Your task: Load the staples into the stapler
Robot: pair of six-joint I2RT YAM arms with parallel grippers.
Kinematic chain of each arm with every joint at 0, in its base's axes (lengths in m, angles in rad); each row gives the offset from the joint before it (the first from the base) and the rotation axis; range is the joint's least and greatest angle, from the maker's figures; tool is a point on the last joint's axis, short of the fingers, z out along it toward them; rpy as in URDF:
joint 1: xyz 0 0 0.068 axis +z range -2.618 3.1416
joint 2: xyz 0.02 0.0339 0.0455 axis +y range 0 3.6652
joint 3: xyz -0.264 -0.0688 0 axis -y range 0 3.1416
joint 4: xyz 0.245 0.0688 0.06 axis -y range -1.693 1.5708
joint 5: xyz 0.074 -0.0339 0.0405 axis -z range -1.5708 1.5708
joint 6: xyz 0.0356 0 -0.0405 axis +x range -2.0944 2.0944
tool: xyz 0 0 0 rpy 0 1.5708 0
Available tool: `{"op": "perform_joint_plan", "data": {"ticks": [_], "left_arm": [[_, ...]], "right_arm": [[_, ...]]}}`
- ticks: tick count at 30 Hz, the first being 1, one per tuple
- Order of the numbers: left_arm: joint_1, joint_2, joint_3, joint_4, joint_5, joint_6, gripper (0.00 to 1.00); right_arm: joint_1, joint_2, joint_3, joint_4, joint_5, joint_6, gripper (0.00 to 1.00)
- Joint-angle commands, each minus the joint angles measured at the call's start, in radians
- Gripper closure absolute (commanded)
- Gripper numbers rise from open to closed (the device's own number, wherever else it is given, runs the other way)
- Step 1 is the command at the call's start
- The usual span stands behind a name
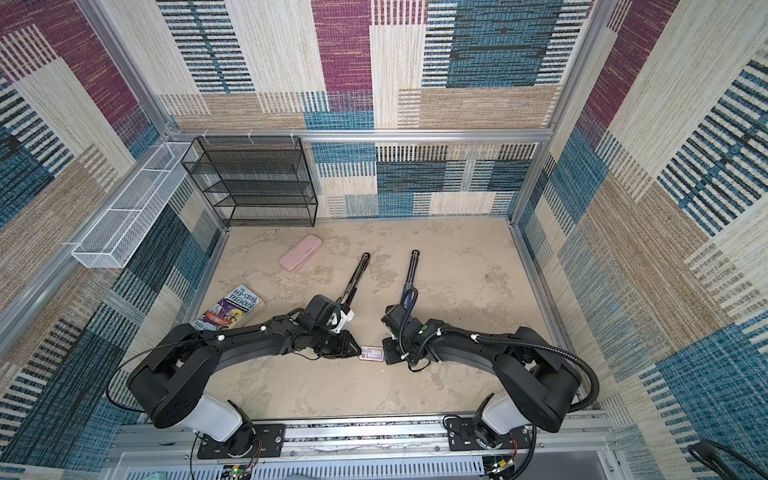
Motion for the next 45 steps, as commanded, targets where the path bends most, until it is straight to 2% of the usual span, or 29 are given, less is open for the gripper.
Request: {"op": "perform_joint_plan", "data": {"ticks": [1,5,10,14,20,22,24,26,35,45], "left_arm": [[0.000,0.021,0.028,-0.010,0.026,0.030,0.68],[0.000,0.061,0.054,-0.016,0.032,0.032,0.68],[0.000,0.100,0.069,-0.019,0.043,0.030,0.81],[-0.002,0.123,0.083,-0.019,0.058,0.032,0.84],[-0.002,0.127,0.086,-0.033,0.048,0.032,0.76],[-0.002,0.133,0.090,-0.033,0.051,0.033,0.81],[-0.002,0.143,0.096,-0.033,0.058,0.032,0.93],[-0.002,0.148,0.098,-0.032,0.062,0.034,1.00],[0.001,0.124,0.098,-0.073,0.032,0.050,1.00],[0.002,0.130,0.110,-0.098,0.025,0.060,1.00]], "right_arm": [[0.001,0.008,0.003,0.040,-0.017,0.000,0.99],[0.000,0.006,0.003,0.045,-0.020,0.004,0.99],[0.001,0.003,-0.002,0.050,-0.021,0.007,0.99],[0.001,0.006,-0.002,0.060,-0.028,0.009,0.99],[0.001,0.009,-0.008,0.069,-0.033,0.012,0.99],[0.001,0.009,-0.009,0.069,-0.033,0.012,0.99],[0.001,0.011,-0.009,0.066,-0.030,0.010,0.99],[0.001,0.010,-0.011,0.063,-0.024,0.012,0.99],[-0.008,-0.023,-0.025,-0.003,0.058,0.016,1.00],[-0.018,-0.033,-0.038,-0.010,0.064,0.012,1.00]]}}
